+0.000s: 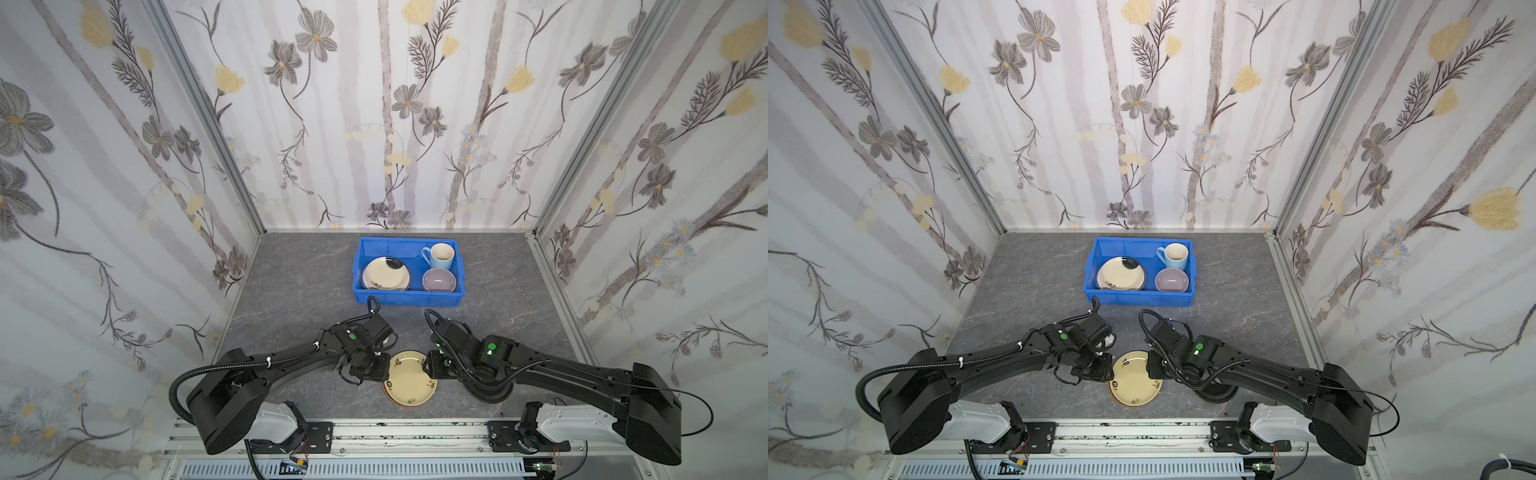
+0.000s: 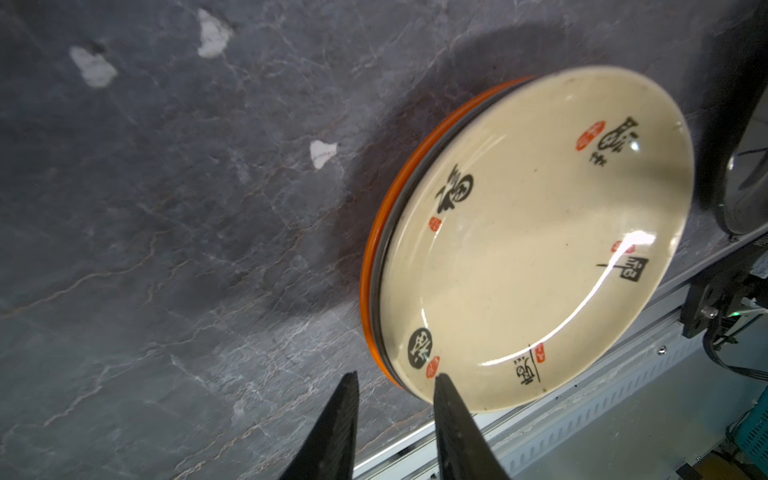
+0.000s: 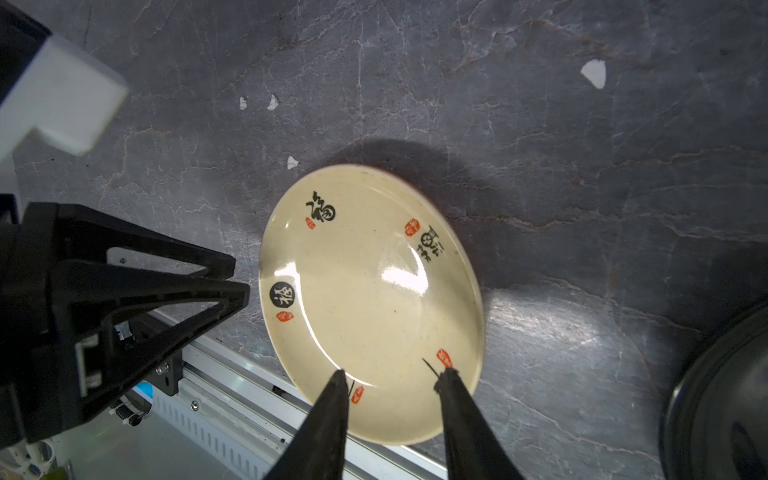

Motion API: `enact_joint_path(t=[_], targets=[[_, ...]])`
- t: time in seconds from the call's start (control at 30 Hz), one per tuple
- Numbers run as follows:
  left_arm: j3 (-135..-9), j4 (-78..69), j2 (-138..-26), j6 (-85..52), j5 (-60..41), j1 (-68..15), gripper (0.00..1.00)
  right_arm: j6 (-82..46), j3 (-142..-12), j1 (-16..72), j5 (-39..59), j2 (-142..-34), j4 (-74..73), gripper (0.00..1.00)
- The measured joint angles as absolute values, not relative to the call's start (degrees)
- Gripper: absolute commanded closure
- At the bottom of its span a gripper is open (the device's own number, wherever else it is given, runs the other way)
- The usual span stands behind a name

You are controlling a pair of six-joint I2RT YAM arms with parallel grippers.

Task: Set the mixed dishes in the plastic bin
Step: 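Tilt the cream plate up with the left gripper toward the right gripper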

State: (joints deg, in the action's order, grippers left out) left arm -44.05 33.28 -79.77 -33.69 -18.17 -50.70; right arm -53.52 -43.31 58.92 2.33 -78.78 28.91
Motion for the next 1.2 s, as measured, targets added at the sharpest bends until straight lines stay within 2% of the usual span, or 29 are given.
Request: enact_joint_path(t=[0.33, 1.2], targets=[[-46.28, 32.64, -83.29, -31.88, -18.65, -51.4, 0.77, -55.29, -38.87, 58.92, 1.67, -75.85, 29.36, 0.62], [-46.17, 31.97, -85.47, -31.62, -19.2, -52.07, 0.79, -56.05, -36.99, 58.7, 3.2, -78.63, 24.62, 0.63]])
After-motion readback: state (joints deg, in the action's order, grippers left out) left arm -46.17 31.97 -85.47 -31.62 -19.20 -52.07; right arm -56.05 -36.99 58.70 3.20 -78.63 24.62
